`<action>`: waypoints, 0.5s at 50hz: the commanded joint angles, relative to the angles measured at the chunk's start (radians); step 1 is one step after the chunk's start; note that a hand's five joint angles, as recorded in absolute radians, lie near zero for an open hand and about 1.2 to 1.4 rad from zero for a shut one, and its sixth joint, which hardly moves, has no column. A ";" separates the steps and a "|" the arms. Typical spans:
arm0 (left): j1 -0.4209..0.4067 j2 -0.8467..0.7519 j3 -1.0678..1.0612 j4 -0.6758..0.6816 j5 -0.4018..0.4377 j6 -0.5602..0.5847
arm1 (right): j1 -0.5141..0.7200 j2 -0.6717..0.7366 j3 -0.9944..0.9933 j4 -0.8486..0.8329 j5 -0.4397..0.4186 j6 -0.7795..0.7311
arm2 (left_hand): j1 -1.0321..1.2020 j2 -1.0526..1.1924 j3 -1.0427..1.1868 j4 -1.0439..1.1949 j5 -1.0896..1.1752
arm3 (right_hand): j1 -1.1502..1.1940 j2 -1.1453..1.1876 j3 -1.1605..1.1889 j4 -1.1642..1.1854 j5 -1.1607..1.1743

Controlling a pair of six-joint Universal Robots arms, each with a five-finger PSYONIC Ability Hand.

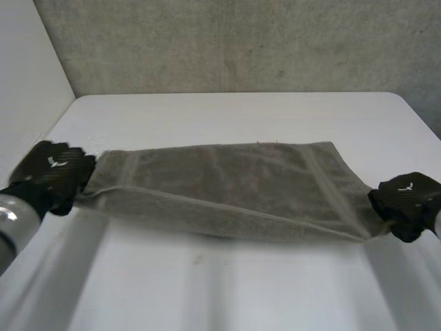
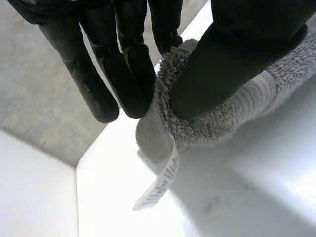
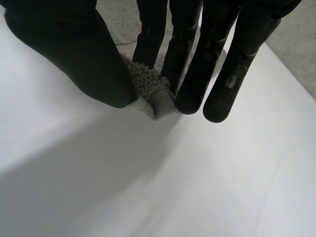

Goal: Fold the towel.

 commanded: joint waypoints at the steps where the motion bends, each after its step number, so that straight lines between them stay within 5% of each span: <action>1: 0.109 0.172 -0.095 -0.109 0.021 -0.058 | -0.074 -0.149 0.037 0.188 0.008 -0.191 | 0.227 0.181 0.184 0.179 0.199 | 0.432 0.231 0.213 0.204 0.254; 6: 0.161 0.255 -0.130 -0.219 0.114 -0.093 | -0.141 -0.213 0.051 0.284 -0.003 -0.255 | 0.227 0.181 0.184 0.179 0.199 | 0.432 0.231 0.213 0.204 0.254; 15: 0.224 0.215 -0.164 -0.175 0.215 -0.129 | -0.149 -0.217 0.044 0.288 -0.061 -0.250 | 0.227 0.181 0.184 0.179 0.199 | 0.432 0.231 0.213 0.204 0.254; 19: 0.229 0.055 -0.124 -0.022 0.216 -0.155 | -0.142 -0.090 -0.005 0.197 -0.112 -0.164 | 0.227 0.181 0.184 0.179 0.199 | 0.432 0.231 0.213 0.204 0.254; 25: 0.170 -0.183 0.017 0.099 0.196 -0.248 | 0.007 0.139 -0.198 0.034 -0.066 0.034 | 0.227 0.181 0.184 0.179 0.199 | 0.432 0.231 0.213 0.204 0.254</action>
